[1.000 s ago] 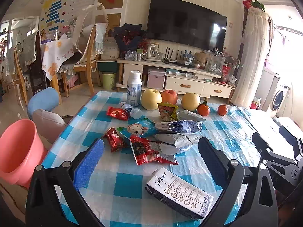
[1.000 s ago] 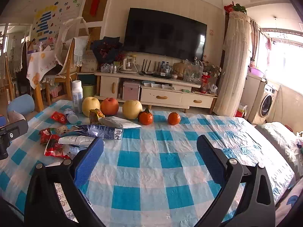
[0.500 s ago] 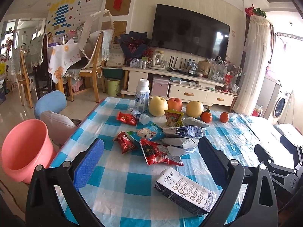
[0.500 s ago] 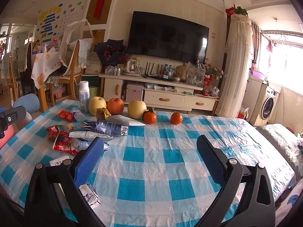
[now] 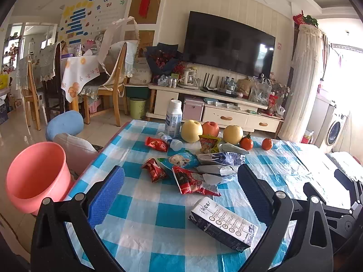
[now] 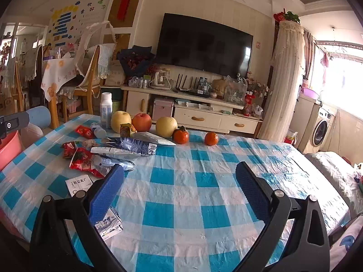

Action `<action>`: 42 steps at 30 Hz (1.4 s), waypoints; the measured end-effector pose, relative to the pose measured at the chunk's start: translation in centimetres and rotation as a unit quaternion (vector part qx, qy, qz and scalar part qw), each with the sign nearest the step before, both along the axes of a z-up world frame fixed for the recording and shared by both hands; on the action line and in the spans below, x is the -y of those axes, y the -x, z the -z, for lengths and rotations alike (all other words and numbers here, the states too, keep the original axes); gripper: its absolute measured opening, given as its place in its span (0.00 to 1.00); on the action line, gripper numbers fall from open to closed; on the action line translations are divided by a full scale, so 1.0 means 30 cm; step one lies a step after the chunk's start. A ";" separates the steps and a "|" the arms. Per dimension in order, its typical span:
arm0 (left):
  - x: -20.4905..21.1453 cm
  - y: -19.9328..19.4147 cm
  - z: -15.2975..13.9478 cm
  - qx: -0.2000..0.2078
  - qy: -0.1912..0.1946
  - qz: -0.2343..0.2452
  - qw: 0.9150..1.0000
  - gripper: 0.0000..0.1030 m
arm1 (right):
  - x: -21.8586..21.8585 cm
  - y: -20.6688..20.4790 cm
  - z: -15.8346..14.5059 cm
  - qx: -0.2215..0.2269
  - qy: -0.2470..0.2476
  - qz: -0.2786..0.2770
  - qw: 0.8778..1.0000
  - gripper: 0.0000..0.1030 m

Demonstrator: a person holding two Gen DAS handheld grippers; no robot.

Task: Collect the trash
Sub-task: 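Move the left gripper toward the red snack wrapper on the table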

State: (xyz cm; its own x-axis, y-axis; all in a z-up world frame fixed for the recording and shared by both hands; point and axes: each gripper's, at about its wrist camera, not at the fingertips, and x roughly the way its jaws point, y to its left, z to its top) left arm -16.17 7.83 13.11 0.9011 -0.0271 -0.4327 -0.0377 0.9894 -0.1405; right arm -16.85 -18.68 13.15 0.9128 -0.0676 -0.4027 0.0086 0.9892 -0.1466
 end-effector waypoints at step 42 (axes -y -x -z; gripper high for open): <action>-0.135 -0.185 0.157 -0.146 0.022 0.029 0.989 0.95 | -0.212 -0.169 0.276 -0.216 -0.051 -0.265 0.938 0.96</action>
